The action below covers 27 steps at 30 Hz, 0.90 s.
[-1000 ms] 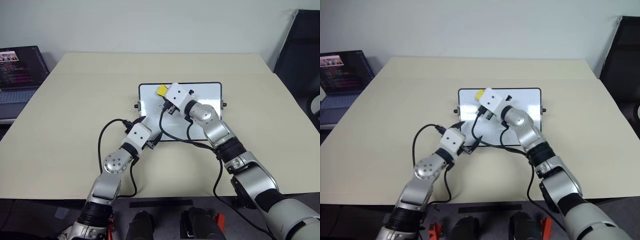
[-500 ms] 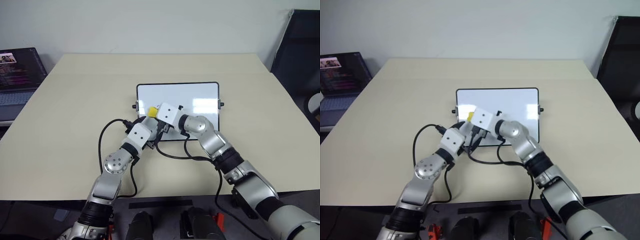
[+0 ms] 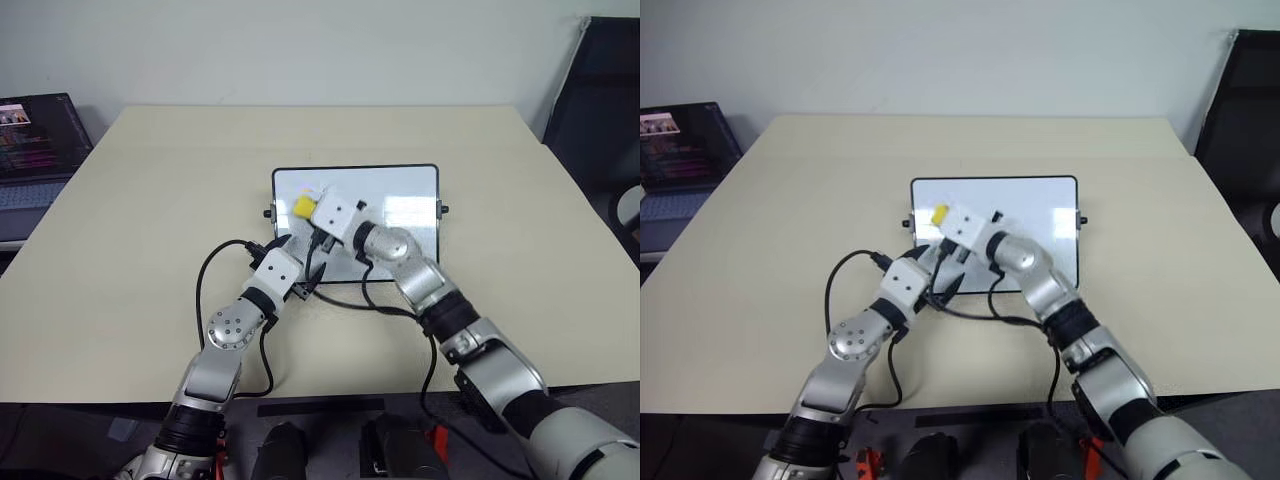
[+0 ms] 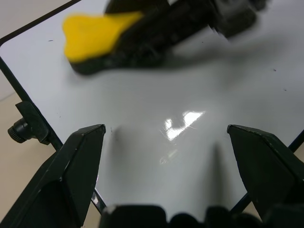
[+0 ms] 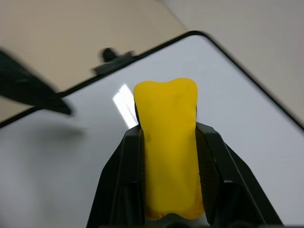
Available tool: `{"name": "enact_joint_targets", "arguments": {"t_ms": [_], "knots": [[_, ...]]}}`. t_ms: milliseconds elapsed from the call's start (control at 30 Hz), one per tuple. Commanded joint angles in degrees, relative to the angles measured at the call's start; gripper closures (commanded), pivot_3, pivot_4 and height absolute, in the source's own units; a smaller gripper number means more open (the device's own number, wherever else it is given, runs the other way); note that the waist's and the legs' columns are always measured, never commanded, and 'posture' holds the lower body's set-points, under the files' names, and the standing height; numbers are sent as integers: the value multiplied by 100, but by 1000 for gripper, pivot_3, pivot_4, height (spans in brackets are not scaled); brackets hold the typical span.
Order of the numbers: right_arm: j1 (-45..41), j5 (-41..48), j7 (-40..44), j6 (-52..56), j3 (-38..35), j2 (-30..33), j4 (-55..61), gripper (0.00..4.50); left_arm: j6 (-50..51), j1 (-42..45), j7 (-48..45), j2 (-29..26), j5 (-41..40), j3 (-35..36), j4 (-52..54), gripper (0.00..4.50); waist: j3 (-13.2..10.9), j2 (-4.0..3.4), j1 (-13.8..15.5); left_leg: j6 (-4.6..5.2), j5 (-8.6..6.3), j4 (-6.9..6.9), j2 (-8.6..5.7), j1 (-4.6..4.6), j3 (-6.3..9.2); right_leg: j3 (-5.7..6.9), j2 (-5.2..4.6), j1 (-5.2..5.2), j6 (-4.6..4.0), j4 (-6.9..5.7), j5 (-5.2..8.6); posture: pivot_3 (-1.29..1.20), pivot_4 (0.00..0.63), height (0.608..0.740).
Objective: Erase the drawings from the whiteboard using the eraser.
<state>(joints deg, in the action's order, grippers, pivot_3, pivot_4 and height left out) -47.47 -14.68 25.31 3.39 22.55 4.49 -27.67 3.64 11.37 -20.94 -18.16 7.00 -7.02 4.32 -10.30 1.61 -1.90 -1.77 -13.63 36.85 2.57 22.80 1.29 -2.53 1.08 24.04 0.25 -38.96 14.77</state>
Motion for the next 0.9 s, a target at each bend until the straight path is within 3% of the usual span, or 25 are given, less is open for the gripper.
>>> {"name": "enact_joint_targets", "arguments": {"t_ms": [33, 200, 367, 667, 900], "knots": [[258, 52, 141, 319, -64, 42, 505, 3413, -2, 39, 6, 0, -17, 11, 282, 0, 0, 0, 3, 0, 0, 1, -1, 1, 0, 0, 1, 0, 0, 0, 0, 0, 150, 740], [393, 453, -68, 523, -778, 183, 1135, 3413, -39, 92, -2, 35, -58, 8, 270, 0, -1, 0, 21, 0, 0, 5, -3, 5, -2, 1, 0, 0, 1, 1, 0, 0, 150, 740], [877, 889, 121, 1044, -1300, 542, 2467, 3413, -144, 270, -171, 121, -209, -67, 219, 0, -1, 0, 33, -2, -1, -2, -10, 17, -1, 2, -2, 3, 7, 11, 4, 0, 150, 740], [2290, 1337, -124, 3467, -2693, 1389, 4976, 3413, 198, 901, -2131, 405, -1815, -596, 232, 0, -1, 0, 27, -2, -1, -1, -24, 17, 0, 3, 0, 1, 13, 9, 8, 0, 150, 740], [3009, 1707, -353, 5322, -3949, 1688, 6145, 3413, 99, 1428, -3060, 270, -1956, -830, -379, 0, -3, -4, -19, -1, -1, 1, -21, 8, -3, 1, 19, 2, 18, 3, 12, 0, 150, 740]]}}
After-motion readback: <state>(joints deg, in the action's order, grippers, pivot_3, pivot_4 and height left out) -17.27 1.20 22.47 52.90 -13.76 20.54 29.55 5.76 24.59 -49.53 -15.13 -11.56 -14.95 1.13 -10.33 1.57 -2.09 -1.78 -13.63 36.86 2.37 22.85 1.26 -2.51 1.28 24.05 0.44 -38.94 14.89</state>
